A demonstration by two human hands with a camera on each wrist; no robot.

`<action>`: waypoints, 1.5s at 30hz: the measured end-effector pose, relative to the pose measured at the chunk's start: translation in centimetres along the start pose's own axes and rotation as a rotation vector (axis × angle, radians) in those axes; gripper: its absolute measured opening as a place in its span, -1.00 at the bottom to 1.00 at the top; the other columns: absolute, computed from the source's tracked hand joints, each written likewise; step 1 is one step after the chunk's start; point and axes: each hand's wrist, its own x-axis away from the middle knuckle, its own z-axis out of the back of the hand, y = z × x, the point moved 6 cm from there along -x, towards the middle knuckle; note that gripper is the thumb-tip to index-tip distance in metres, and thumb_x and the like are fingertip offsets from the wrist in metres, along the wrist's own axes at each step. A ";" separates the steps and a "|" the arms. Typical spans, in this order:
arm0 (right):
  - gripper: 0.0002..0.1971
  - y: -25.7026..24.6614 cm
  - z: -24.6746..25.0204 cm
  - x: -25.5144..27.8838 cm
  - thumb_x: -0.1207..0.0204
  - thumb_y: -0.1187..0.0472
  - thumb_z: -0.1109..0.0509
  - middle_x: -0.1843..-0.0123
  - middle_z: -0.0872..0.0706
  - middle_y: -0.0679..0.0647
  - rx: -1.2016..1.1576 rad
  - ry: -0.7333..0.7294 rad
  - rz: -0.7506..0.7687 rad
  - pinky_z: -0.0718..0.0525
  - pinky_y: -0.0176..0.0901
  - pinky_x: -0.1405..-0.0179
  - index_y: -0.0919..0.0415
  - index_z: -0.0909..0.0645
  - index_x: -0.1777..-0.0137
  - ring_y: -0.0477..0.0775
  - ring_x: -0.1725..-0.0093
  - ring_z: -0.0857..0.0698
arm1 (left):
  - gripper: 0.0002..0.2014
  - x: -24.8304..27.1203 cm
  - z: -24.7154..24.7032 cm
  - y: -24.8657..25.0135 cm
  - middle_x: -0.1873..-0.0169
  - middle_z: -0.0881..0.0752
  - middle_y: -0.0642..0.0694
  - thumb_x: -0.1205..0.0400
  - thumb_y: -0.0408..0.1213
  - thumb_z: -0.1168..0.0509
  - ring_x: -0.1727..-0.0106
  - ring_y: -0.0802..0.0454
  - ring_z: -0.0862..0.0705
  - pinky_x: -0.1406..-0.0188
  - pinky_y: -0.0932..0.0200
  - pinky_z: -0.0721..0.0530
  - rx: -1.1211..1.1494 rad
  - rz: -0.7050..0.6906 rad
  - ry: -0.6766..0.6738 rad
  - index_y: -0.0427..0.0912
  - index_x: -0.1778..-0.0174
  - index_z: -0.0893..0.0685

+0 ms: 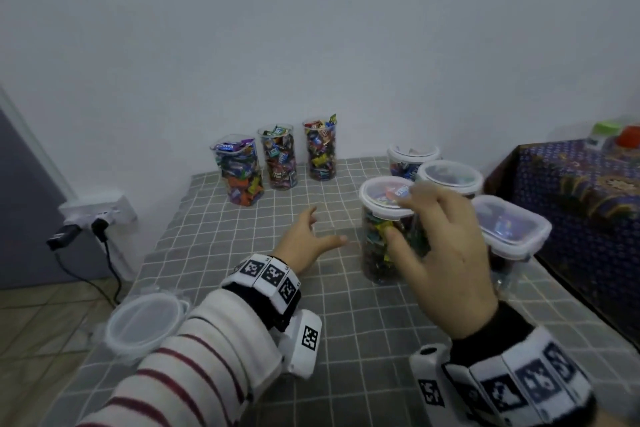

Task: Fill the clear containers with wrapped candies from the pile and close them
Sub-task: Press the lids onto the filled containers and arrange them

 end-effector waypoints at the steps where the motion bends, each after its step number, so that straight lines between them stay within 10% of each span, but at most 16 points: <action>1: -0.66 -0.9 -1.6 0.2 -0.44 0.09 -0.28 -0.08 -0.65 0.24 -0.045 -0.076 0.025 -0.42 -0.26 -0.12 0.35 -0.65 -0.03 0.15 -0.08 -0.56 | -0.09 -0.1 1.2 -0.4 -0.58 -0.30 -0.17 -0.47 -0.11 -0.50 -0.56 -0.12 -0.32 -0.51 -0.07 -0.36 0.008 0.006 0.039 -0.10 -0.64 -0.12; 7: -0.58 -1.8 -12.2 1.1 -0.48 -0.01 -0.27 -0.20 -0.57 0.05 -0.162 -0.548 -0.060 -0.53 -0.17 -0.13 0.20 -0.55 -0.26 0.03 -0.20 -0.55 | -0.18 -0.8 9.6 -2.6 -0.53 -0.37 -0.24 -0.49 -0.18 -0.49 -0.50 -0.17 -0.38 -0.47 -0.10 -0.39 0.010 0.043 0.282 -0.18 -0.60 -0.22; 12: -0.49 -0.1 -18.7 -1.2 -0.55 0.06 -0.33 -0.38 -0.45 0.03 -0.155 -0.652 -0.241 -0.31 -0.24 -0.32 0.18 -0.37 -0.47 0.01 -0.39 -0.39 | -0.18 -2.3 14.8 -3.8 -0.53 -0.38 -0.22 -0.47 -0.18 -0.51 -0.48 -0.16 -0.42 -0.47 -0.11 -0.39 0.019 0.061 0.435 -0.18 -0.59 -0.24; 25: -0.50 8.2 -31.0 -8.4 -0.45 0.14 -0.39 -0.30 -0.49 0.27 -0.038 -0.291 -0.750 -0.44 0.06 -0.23 0.36 -0.40 -0.32 0.26 -0.30 -0.45 | 0.01 -13.6 19.4 -5.6 -0.58 -0.28 -0.26 -0.42 -0.19 -0.56 -0.55 -0.20 -0.34 -0.51 -0.12 -0.35 0.025 0.119 0.590 -0.22 -0.65 -0.04; 29: -0.45 11.1 -33.2 -11.4 -0.40 0.15 -0.40 -0.32 -0.48 0.29 -0.056 -0.108 -0.912 -0.44 0.07 -0.24 0.38 -0.37 -0.33 0.27 -0.32 -0.44 | -0.13 -16.0 19.4 -5.9 -0.38 -0.55 -0.18 -0.34 -0.30 -0.60 -0.34 -0.08 -0.56 -0.29 0.07 -0.53 0.080 0.056 0.624 -0.21 -0.51 -0.29; 45: 0.01 14.1 -36.9 -15.9 -0.37 0.00 -0.55 -0.49 -0.35 0.32 -0.079 0.004 -0.850 -0.39 0.11 -0.40 0.36 0.01 -0.61 0.27 -0.46 -0.39 | -0.26 -17.4 20.0 -5.9 -0.22 -0.65 -0.10 -0.34 -0.10 -0.59 -0.18 -0.09 -0.63 -0.02 0.18 -0.52 -0.113 0.045 0.616 -0.16 -0.36 -0.38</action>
